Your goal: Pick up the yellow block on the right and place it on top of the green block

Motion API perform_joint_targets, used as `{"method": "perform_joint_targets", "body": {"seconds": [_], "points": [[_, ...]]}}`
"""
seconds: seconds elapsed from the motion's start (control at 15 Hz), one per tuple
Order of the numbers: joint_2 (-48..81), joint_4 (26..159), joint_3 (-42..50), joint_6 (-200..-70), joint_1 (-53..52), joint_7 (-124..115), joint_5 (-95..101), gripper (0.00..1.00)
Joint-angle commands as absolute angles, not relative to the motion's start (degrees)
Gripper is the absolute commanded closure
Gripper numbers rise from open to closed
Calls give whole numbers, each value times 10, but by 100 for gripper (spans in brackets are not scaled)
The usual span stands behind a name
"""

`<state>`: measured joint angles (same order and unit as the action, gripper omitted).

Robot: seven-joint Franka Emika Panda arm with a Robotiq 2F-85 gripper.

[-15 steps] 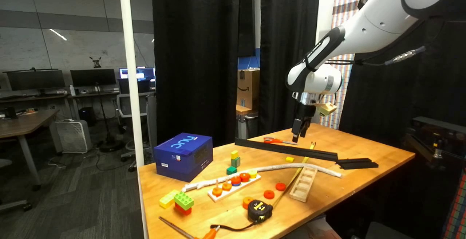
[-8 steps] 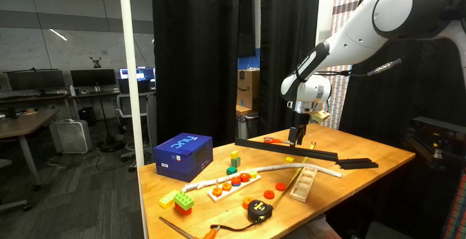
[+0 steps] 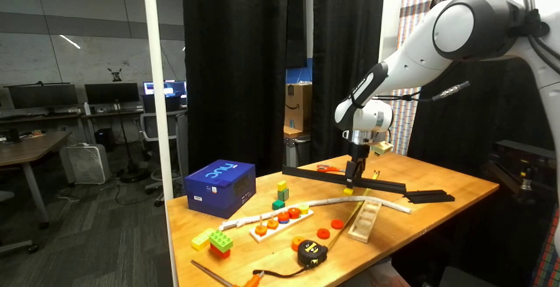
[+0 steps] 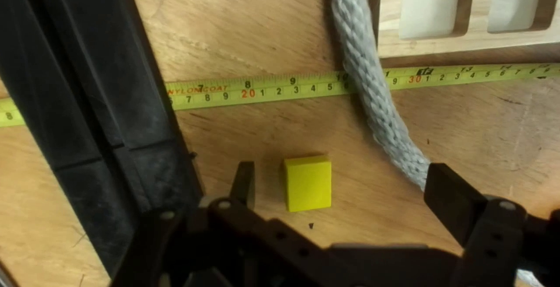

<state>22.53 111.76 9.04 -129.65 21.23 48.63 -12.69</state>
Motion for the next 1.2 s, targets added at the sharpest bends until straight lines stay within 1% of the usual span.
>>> {"method": "perform_joint_targets", "body": {"seconds": [0.0, 1.13], "points": [[246, 1085, 77, -1276, 229, 499, -135, 0], [305, 1035, 59, -1254, 238, 492, -129, 0]]}}
